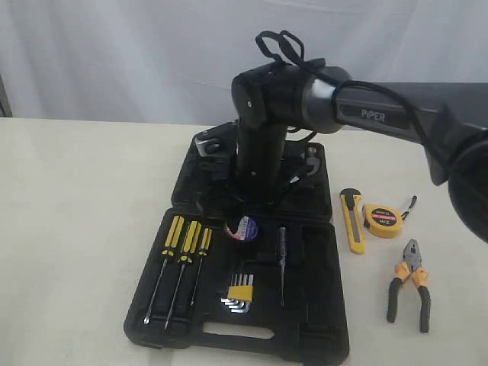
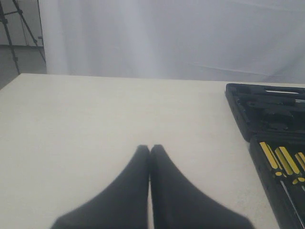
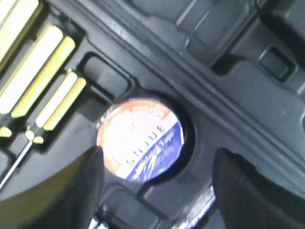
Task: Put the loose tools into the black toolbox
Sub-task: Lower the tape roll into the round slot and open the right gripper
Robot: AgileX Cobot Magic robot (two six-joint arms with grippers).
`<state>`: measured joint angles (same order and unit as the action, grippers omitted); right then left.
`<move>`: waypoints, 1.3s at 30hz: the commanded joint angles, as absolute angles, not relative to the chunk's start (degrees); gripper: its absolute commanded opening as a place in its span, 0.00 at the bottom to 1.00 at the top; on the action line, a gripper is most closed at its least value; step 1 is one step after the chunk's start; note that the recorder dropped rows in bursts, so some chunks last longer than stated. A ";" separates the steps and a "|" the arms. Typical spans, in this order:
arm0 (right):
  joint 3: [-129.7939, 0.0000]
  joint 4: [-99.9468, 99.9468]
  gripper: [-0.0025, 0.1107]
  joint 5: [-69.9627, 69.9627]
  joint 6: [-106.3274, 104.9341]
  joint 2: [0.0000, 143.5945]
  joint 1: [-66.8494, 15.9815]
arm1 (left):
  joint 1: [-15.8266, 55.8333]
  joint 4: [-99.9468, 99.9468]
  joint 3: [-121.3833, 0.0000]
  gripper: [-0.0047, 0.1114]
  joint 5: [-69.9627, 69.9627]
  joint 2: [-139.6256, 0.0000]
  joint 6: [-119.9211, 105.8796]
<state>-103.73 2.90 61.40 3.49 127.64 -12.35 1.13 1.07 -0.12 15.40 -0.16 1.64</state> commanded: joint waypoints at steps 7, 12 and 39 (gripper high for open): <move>-103.91 2.90 0.02 56.93 3.64 126.89 -12.31 | 1.25 1.21 0.00 0.04 15.45 0.00 1.74; -103.91 1.37 0.02 55.13 2.94 127.09 -12.31 | 1.25 1.21 0.00 0.04 15.45 0.00 1.74; -103.91 -2.30 0.02 56.01 -0.88 129.49 -12.31 | 1.25 1.21 0.00 0.04 15.45 0.00 1.74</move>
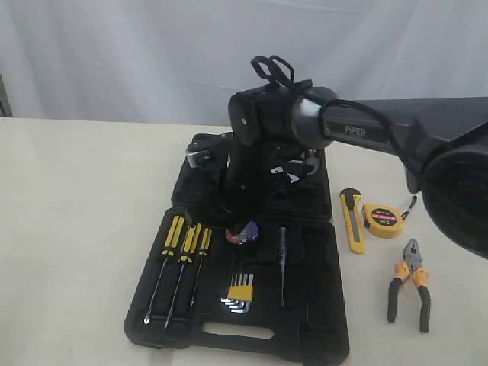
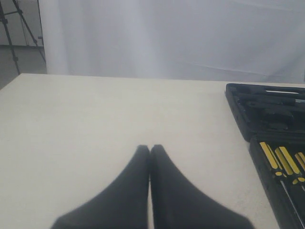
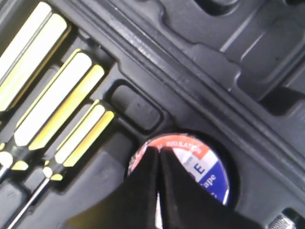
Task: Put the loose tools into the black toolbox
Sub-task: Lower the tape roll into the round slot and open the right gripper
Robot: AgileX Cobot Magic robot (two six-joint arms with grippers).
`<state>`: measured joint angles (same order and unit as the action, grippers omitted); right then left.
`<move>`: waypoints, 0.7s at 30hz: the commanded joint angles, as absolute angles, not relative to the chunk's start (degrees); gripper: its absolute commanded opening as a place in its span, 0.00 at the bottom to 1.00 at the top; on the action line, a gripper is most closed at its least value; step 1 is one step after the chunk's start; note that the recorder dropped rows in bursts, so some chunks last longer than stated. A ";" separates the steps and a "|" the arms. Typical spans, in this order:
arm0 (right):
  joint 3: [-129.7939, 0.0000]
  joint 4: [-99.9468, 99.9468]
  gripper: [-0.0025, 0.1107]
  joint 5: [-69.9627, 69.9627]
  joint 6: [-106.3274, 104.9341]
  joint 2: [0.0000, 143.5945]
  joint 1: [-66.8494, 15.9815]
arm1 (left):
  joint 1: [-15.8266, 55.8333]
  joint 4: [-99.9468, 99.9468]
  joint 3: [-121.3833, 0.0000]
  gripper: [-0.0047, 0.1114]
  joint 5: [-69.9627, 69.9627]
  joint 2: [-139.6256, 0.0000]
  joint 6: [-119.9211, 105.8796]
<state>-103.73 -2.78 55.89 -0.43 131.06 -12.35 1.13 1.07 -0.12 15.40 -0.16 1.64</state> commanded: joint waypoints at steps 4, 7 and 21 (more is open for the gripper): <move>-103.91 -1.59 0.02 56.44 -0.88 127.55 -12.31 | 1.25 1.21 0.00 0.04 15.45 0.00 1.74; -103.91 -0.97 0.02 58.92 -0.88 127.08 -12.31 | 1.25 1.21 0.00 0.04 15.45 0.00 1.74; -103.91 0.00 0.02 60.24 -0.65 133.14 -12.31 | 1.25 1.21 0.00 0.04 15.45 0.00 1.74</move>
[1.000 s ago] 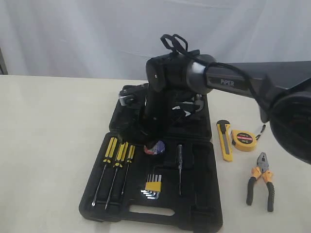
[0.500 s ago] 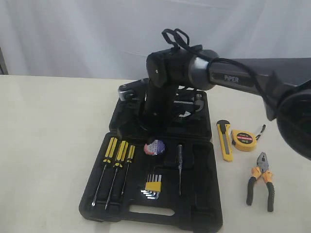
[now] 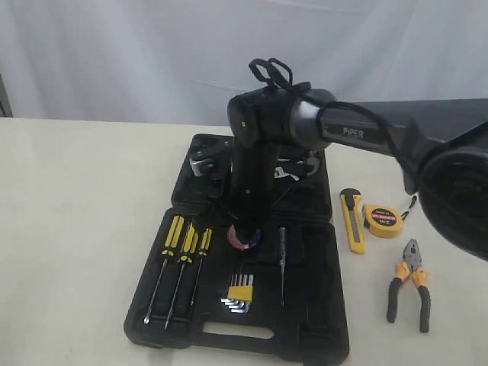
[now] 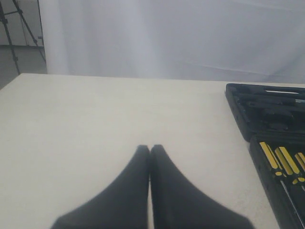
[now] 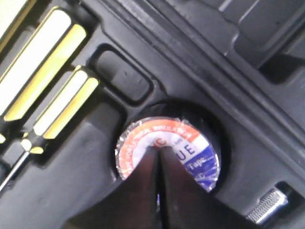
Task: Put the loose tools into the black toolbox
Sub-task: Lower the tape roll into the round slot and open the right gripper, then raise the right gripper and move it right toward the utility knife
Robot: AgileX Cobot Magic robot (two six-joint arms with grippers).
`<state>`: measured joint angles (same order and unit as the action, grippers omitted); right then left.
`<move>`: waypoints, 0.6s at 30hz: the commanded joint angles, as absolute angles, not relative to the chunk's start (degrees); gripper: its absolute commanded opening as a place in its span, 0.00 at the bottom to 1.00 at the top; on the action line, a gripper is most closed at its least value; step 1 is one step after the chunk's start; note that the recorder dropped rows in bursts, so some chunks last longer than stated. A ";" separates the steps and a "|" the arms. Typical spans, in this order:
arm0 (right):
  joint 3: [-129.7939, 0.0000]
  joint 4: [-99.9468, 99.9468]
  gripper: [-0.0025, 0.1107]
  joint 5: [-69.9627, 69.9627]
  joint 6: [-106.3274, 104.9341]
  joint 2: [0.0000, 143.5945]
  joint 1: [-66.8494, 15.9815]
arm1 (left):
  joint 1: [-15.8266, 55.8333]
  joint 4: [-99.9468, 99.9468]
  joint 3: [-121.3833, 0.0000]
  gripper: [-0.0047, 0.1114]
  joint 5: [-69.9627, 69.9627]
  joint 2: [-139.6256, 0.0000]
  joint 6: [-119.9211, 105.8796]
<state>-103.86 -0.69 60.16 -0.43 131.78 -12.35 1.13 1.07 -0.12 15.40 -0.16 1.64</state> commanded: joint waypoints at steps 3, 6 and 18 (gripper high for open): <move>-103.91 0.31 0.02 59.85 -0.77 132.90 -12.31 | 1.25 1.21 0.00 0.04 15.45 0.00 1.74; -103.94 0.54 0.02 59.85 -0.99 131.51 -12.31 | 1.25 1.21 0.00 0.04 15.45 0.00 1.74; -104.82 1.97 0.02 59.51 -0.89 130.30 -11.42 | 1.25 1.21 0.00 0.04 15.45 0.00 1.74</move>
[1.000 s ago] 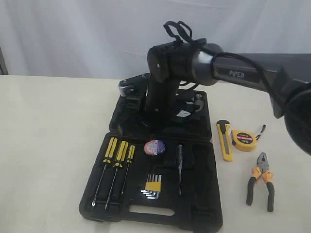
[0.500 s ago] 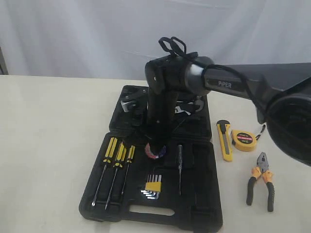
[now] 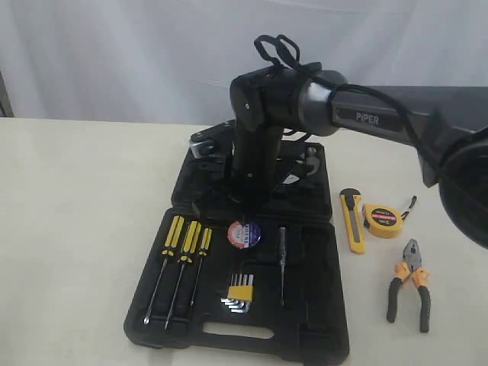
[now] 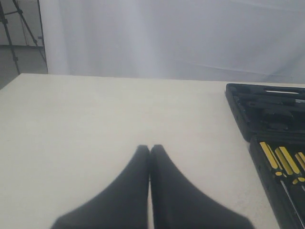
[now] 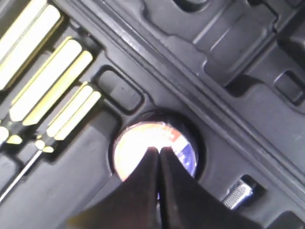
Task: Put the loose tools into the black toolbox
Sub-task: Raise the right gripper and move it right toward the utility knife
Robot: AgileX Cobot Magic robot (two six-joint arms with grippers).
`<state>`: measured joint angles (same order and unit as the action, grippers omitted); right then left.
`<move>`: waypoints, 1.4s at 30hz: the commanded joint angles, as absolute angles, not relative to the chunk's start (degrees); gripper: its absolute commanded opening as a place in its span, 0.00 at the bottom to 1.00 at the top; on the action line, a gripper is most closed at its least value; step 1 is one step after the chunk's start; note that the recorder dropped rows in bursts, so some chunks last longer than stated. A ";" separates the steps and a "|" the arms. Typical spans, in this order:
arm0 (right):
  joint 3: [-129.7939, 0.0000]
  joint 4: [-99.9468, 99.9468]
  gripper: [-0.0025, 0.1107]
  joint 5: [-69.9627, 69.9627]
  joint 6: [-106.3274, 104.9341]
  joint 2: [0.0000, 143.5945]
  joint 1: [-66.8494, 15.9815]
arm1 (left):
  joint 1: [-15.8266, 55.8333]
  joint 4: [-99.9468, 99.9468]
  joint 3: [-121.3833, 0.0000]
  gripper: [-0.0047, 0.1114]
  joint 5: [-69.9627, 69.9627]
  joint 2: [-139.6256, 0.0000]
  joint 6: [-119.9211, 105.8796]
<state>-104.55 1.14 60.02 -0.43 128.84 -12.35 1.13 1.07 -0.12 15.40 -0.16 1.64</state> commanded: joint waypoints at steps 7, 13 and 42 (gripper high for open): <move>-104.82 0.00 0.02 58.97 -2.21 133.65 -11.14 | 1.25 1.21 0.00 0.04 15.45 0.00 1.74; -104.82 0.00 0.02 59.08 -2.21 132.35 -11.14 | 1.25 1.21 0.00 0.04 15.45 0.00 1.74; -79.38 0.00 0.02 69.96 -2.18 99.33 13.50 | 1.25 1.21 0.00 0.04 15.45 0.00 1.74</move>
<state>-83.12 0.00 69.71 -2.58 101.98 10.56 1.13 1.07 -0.12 15.40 -0.16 1.64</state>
